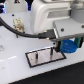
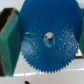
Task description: Insert the blue gear onto the right peg, followed by the red gear
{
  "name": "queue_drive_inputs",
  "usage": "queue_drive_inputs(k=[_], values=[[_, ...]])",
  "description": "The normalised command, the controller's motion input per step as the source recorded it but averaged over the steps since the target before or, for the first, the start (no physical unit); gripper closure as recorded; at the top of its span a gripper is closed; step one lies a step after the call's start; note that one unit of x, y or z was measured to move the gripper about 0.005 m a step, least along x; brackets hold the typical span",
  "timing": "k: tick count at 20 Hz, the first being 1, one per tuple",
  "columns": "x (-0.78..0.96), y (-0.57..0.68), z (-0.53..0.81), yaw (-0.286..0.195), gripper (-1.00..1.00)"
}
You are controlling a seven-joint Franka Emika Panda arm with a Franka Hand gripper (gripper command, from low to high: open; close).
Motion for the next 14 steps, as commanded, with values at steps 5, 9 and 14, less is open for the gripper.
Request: queue_drive_inputs(k=[5, 9, 14], values=[[-0.01, -0.17, 0.05, 0.0, 1.0], [0.0, -0.29, 0.0, 0.0, 1.0], [-0.02, -0.46, 0.0, 0.0, 1.0]])
